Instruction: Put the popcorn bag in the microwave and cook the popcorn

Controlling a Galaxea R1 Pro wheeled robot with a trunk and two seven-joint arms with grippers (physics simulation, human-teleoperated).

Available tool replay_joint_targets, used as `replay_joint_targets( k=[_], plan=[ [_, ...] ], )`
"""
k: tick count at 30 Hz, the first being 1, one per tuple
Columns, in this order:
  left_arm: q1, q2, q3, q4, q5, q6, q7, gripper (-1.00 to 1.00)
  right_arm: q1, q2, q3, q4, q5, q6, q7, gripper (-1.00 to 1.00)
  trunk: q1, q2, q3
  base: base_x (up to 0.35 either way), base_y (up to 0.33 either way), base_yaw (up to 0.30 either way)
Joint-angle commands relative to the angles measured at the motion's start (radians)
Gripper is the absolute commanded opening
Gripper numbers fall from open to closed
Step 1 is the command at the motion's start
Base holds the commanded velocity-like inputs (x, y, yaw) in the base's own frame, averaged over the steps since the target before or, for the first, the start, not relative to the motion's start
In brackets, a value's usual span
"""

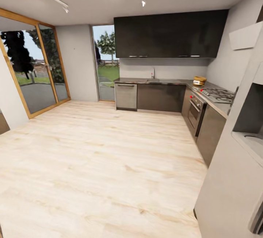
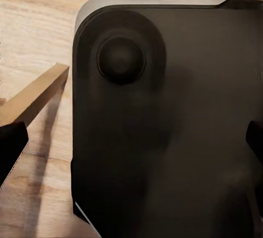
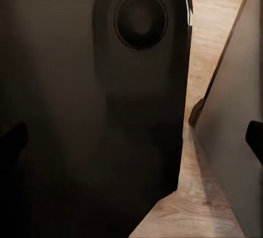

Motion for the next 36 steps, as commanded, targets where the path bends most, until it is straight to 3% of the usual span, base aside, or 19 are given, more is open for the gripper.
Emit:
replay_joint_targets(
  k=[1,36],
  plan=[
    [0.000,0.000,0.000,0.000,0.007,-0.001,0.000,1.00,0.000,0.000,0.000,0.000,0.001,-0.001,0.000,1.00,0.001,0.000,-0.001,0.321,0.000,0.000],
    [0.000,-0.001,0.000,0.000,0.007,0.004,0.000,1.00,0.000,0.000,0.000,0.000,0.000,-0.001,0.000,1.00,0.001,0.000,-0.001,0.321,0.000,0.000]
  ],
)
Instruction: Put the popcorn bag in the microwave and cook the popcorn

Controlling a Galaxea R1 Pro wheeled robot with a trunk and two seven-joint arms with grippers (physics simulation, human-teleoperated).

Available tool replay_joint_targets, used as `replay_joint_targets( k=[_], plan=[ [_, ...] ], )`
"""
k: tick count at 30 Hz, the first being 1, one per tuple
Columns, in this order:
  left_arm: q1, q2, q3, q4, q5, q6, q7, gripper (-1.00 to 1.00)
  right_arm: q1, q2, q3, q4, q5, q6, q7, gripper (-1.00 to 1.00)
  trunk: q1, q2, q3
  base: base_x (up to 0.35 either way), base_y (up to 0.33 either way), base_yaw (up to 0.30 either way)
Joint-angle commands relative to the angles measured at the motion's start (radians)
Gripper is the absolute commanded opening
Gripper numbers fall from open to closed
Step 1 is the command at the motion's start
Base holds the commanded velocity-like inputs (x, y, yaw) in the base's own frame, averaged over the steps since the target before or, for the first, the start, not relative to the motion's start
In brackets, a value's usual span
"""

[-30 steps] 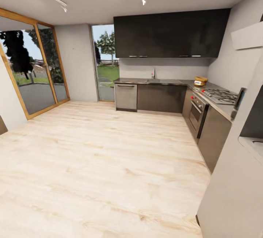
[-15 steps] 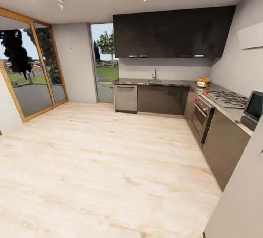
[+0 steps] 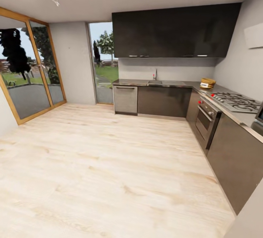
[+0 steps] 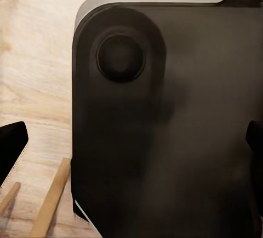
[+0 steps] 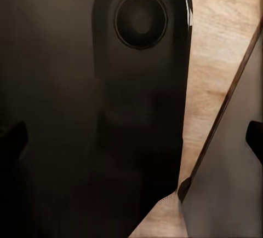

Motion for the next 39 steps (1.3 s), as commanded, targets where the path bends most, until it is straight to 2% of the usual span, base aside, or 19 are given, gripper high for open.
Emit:
replay_joint_targets(
  k=[1,16,22,39],
  plan=[
    [0.000,0.000,0.000,0.000,0.007,0.000,0.000,1.00,0.000,0.000,0.000,0.000,0.001,-0.001,0.000,1.00,0.001,0.000,-0.001,0.322,0.000,0.000],
    [0.000,0.000,0.002,0.000,0.007,-0.005,0.000,1.00,0.000,0.000,0.001,0.000,0.002,-0.001,0.000,1.00,0.001,0.000,-0.001,0.322,0.000,0.000],
    [0.000,0.000,0.002,0.000,0.008,-0.002,0.000,1.00,0.000,0.000,0.001,0.000,-0.002,-0.061,0.000,1.00,0.001,0.000,-0.001,0.322,0.000,0.000],
    [0.000,-0.002,0.003,0.000,0.009,-0.005,0.004,1.00,0.000,-0.001,0.003,0.000,-0.005,-0.064,0.000,1.00,0.001,0.000,-0.001,0.322,0.001,0.000]
  ],
)
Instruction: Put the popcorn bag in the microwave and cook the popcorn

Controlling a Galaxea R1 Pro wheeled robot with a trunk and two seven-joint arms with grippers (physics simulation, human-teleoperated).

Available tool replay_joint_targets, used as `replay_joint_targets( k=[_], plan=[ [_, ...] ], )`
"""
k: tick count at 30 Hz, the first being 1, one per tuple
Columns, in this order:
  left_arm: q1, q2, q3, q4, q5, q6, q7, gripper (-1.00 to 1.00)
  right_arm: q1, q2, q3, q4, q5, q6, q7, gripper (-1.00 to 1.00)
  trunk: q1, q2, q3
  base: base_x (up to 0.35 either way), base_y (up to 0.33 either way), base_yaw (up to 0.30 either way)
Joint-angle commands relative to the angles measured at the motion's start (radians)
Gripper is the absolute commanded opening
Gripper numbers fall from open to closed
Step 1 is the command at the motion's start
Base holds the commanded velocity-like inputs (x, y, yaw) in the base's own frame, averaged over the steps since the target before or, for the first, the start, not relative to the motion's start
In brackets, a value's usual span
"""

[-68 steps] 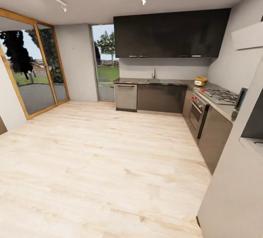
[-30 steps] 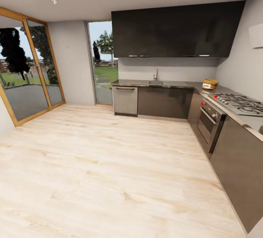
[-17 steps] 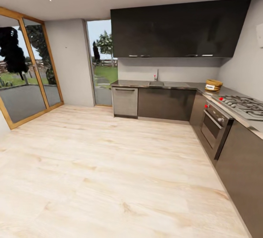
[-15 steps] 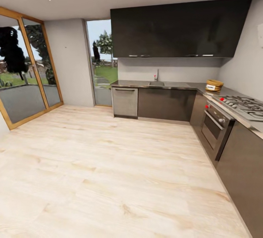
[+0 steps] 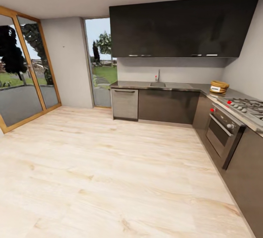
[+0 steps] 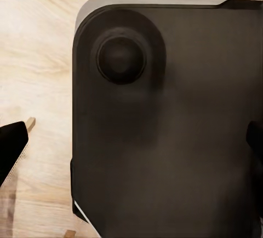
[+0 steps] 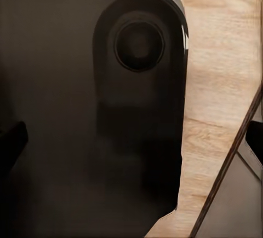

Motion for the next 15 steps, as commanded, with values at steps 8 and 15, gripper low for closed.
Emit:
replay_joint_targets(
  k=[8,15],
  plan=[
    [0.000,0.001,-0.001,0.000,0.006,-0.001,-0.001,1.00,0.000,0.000,-0.003,0.000,-0.005,-0.004,-0.001,1.00,0.001,0.000,-0.001,0.322,0.077,0.000],
    [0.000,0.001,-0.001,0.000,0.006,-0.001,-0.001,1.00,0.000,0.000,-0.006,0.000,-0.006,-0.004,-0.001,1.00,0.001,0.000,-0.001,0.322,0.093,0.000]
  ],
)
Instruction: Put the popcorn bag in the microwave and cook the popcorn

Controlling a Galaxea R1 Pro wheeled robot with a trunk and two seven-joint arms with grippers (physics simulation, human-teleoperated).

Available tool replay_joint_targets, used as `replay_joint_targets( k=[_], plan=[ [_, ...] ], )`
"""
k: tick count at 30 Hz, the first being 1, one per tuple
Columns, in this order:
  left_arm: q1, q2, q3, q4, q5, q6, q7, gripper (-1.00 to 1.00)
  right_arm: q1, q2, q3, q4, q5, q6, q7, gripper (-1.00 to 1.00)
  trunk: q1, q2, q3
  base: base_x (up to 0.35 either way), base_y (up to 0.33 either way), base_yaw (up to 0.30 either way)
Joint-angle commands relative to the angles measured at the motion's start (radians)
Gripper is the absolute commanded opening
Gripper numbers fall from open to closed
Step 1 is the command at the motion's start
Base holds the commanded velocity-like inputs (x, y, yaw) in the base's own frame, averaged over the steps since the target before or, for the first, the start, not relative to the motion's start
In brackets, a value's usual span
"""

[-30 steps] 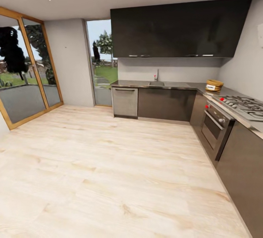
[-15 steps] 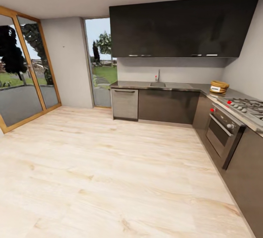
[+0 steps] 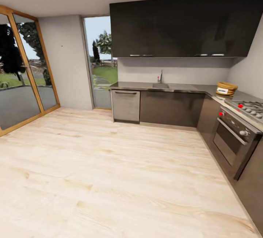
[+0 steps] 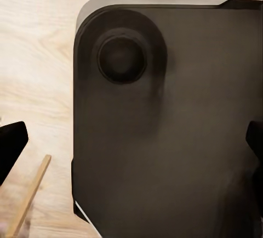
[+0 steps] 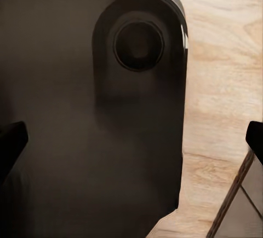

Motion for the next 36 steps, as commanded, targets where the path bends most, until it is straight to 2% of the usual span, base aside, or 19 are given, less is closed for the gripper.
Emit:
replay_joint_targets(
  k=[1,9,36],
  plan=[
    [0.000,0.000,0.000,0.000,0.007,-0.001,0.000,1.00,0.000,0.000,-0.001,0.000,-0.001,-0.004,0.000,1.00,0.001,0.000,-0.001,0.322,0.099,0.000],
    [0.000,0.000,0.002,0.000,0.004,-0.002,0.000,1.00,0.000,0.001,-0.001,0.000,-0.002,-0.004,0.000,1.00,0.001,0.000,-0.001,0.270,0.083,-0.163],
    [0.000,0.001,0.005,-0.002,0.005,-0.004,0.000,1.00,0.000,0.000,0.000,0.000,0.001,-0.005,0.000,1.00,0.001,0.000,-0.001,0.006,0.002,-0.252]
  ],
)
